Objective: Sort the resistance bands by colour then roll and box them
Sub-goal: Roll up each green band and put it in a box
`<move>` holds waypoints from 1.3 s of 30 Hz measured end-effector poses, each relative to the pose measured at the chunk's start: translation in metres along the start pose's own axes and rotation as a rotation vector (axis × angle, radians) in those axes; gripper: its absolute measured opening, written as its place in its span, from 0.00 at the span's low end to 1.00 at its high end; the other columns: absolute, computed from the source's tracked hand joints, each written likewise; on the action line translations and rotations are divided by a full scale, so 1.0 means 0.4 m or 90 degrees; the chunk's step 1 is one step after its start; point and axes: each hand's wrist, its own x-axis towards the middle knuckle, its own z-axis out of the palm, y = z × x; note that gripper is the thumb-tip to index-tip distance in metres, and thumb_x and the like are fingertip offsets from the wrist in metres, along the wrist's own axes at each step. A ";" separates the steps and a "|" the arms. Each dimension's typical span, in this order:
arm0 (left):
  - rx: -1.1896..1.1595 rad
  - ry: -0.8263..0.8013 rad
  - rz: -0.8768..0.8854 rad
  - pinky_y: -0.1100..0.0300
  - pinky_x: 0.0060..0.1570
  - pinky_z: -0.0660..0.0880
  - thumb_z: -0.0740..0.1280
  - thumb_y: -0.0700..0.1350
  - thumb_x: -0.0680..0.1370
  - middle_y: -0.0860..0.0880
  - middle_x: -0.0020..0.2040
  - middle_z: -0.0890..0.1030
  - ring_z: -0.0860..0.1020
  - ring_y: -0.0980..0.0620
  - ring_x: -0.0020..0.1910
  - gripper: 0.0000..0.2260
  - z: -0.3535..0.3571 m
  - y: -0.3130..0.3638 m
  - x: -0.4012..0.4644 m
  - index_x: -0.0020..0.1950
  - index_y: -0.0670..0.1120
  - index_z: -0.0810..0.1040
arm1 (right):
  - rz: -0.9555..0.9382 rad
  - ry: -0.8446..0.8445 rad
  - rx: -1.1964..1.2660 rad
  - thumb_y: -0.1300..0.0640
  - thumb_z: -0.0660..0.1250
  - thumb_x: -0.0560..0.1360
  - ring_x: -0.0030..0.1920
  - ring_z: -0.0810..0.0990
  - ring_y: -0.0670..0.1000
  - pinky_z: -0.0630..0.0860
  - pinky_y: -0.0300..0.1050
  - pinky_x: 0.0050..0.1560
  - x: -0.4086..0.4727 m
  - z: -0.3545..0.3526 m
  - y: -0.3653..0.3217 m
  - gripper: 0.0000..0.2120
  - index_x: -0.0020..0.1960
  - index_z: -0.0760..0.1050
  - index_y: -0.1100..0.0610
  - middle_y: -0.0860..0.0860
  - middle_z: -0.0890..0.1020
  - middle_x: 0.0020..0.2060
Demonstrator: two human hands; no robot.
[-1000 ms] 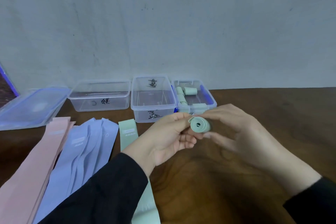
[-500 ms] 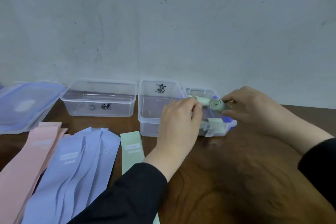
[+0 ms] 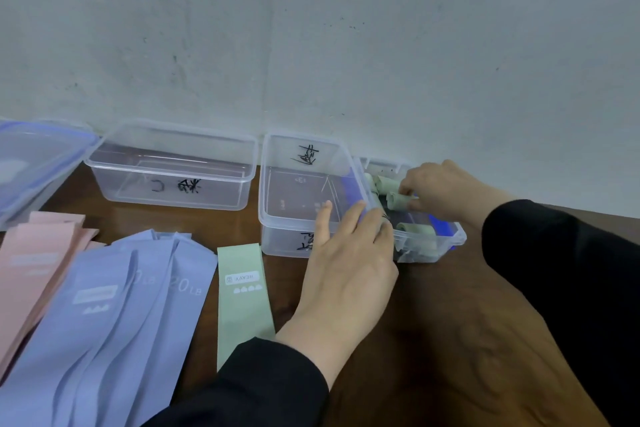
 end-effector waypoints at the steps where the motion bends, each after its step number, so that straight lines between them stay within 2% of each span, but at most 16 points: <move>1: -0.004 -0.005 -0.004 0.37 0.74 0.56 0.65 0.47 0.77 0.50 0.64 0.77 0.70 0.47 0.71 0.15 0.000 0.000 0.000 0.64 0.47 0.79 | -0.004 0.003 -0.005 0.44 0.61 0.82 0.54 0.76 0.52 0.67 0.49 0.52 0.006 0.004 -0.003 0.11 0.55 0.79 0.48 0.45 0.80 0.50; 6: -0.017 -0.028 -0.023 0.37 0.74 0.56 0.66 0.48 0.77 0.50 0.66 0.76 0.69 0.46 0.71 0.18 -0.003 0.004 0.002 0.66 0.49 0.77 | -0.020 0.009 -0.010 0.47 0.63 0.82 0.55 0.76 0.51 0.63 0.48 0.49 0.021 0.016 -0.014 0.08 0.55 0.78 0.47 0.44 0.79 0.50; 13: -0.020 -0.025 -0.028 0.37 0.74 0.56 0.67 0.49 0.77 0.50 0.66 0.77 0.70 0.46 0.71 0.17 -0.006 0.006 0.002 0.66 0.49 0.78 | -0.022 0.021 -0.008 0.48 0.61 0.82 0.58 0.76 0.51 0.68 0.49 0.53 0.016 0.017 -0.016 0.10 0.60 0.78 0.46 0.44 0.80 0.55; 20: -0.024 -0.019 -0.032 0.37 0.73 0.58 0.68 0.48 0.76 0.50 0.65 0.77 0.71 0.46 0.70 0.17 -0.003 0.006 0.004 0.64 0.49 0.79 | -0.010 0.037 -0.007 0.48 0.61 0.82 0.60 0.75 0.51 0.66 0.48 0.54 0.011 0.016 -0.023 0.14 0.67 0.75 0.45 0.44 0.79 0.59; 25: -0.020 -0.028 -0.032 0.37 0.74 0.58 0.67 0.48 0.76 0.50 0.66 0.77 0.71 0.46 0.70 0.17 -0.006 0.005 0.004 0.65 0.49 0.78 | -0.010 0.017 0.040 0.46 0.64 0.82 0.62 0.74 0.51 0.68 0.48 0.58 0.004 0.017 -0.013 0.16 0.68 0.74 0.46 0.44 0.78 0.60; 33: -0.018 -0.024 -0.034 0.37 0.74 0.56 0.67 0.47 0.76 0.50 0.65 0.77 0.71 0.46 0.70 0.17 -0.004 0.008 0.003 0.66 0.49 0.78 | -0.010 0.013 0.068 0.45 0.64 0.81 0.62 0.74 0.51 0.67 0.48 0.56 -0.006 0.014 -0.009 0.17 0.69 0.73 0.46 0.45 0.78 0.61; 37: -0.013 -0.017 -0.030 0.38 0.74 0.55 0.67 0.47 0.77 0.50 0.65 0.76 0.70 0.47 0.70 0.17 -0.004 0.008 0.002 0.66 0.49 0.78 | 0.024 0.054 0.143 0.47 0.62 0.83 0.62 0.74 0.51 0.69 0.49 0.61 -0.033 -0.011 -0.009 0.16 0.69 0.75 0.48 0.46 0.79 0.63; 39: -0.010 -0.017 -0.027 0.39 0.74 0.54 0.66 0.47 0.77 0.51 0.64 0.77 0.70 0.47 0.70 0.17 -0.006 0.008 0.002 0.65 0.49 0.78 | 0.051 0.129 0.253 0.49 0.62 0.84 0.58 0.76 0.52 0.70 0.46 0.57 -0.062 -0.034 -0.018 0.14 0.65 0.79 0.52 0.48 0.81 0.58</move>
